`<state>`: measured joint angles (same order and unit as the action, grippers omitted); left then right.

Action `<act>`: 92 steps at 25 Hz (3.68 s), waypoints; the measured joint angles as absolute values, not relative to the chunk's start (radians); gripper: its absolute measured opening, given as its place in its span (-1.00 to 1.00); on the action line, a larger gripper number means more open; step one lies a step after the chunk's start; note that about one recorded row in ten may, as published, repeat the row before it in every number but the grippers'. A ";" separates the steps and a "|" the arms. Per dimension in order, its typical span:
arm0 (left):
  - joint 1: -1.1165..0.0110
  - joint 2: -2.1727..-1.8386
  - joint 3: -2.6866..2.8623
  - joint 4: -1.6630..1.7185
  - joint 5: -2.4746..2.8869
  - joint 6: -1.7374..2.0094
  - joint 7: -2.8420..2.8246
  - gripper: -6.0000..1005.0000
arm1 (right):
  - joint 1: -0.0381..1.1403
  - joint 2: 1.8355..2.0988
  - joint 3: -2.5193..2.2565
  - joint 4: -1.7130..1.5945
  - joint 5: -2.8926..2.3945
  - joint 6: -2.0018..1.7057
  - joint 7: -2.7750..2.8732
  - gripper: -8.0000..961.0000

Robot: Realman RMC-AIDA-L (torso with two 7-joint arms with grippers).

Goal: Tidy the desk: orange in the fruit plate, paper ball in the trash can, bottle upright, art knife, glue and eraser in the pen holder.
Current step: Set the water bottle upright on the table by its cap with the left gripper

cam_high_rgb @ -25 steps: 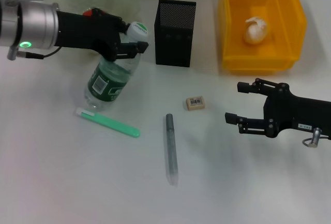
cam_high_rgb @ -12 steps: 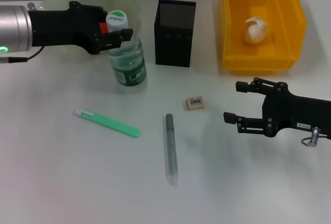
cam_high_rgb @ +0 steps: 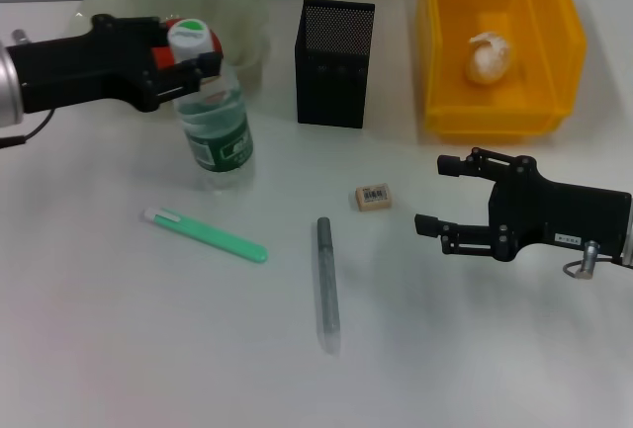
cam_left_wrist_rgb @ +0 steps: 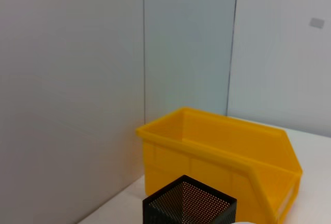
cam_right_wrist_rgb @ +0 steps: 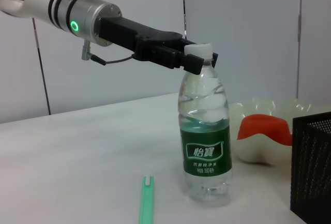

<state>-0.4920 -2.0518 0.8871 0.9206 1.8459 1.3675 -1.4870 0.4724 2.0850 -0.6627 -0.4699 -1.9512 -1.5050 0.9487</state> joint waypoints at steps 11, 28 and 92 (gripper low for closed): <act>-0.433 -2.040 0.788 0.902 1.809 1.414 -1.452 -0.09 | 0.493 2.083 -0.664 -0.440 -1.954 -1.483 0.930 0.72; -0.406 -2.034 0.708 0.900 1.810 1.390 -1.440 -0.10 | 0.502 2.085 -0.664 -0.424 -1.958 -1.471 0.914 0.72; -0.420 -2.036 0.707 0.847 1.809 1.325 -1.411 -0.07 | 0.495 2.081 -0.664 -0.423 -1.951 -1.471 0.908 0.72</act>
